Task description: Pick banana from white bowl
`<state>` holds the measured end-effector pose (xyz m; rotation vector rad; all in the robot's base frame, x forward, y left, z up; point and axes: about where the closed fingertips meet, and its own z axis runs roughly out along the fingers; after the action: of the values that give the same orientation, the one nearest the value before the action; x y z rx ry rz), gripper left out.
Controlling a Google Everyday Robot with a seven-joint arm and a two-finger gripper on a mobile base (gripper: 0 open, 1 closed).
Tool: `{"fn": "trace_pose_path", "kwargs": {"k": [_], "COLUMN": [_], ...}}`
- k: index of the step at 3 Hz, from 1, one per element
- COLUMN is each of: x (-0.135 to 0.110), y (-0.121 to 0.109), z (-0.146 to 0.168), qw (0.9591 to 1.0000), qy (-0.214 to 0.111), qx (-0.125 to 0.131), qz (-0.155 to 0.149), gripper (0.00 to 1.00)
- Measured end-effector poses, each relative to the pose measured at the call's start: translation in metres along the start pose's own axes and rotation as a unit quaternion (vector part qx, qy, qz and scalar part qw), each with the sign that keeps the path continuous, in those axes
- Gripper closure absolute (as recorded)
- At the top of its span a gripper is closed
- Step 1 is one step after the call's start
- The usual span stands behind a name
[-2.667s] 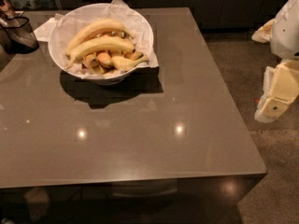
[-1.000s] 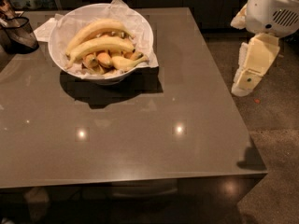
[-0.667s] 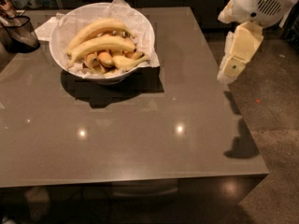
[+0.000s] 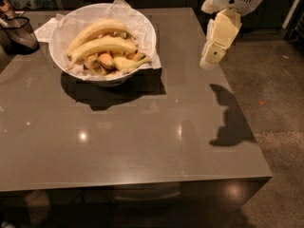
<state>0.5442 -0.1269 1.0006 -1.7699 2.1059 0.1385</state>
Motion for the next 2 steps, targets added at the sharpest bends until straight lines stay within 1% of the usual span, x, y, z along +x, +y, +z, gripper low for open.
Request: {"fn": "trace_pose_path", "kwargs": {"k": [1, 2], "x": [-0.001, -0.031], "y": [-0.004, -0.010], "z": [0.001, 0.008], "qw": [0.9998, 0.9986], "qy": [-0.018, -0.035], "qx": [0.004, -0.006], "qz": [-0.003, -0.040], "gripper": [0.00, 0.00]}}
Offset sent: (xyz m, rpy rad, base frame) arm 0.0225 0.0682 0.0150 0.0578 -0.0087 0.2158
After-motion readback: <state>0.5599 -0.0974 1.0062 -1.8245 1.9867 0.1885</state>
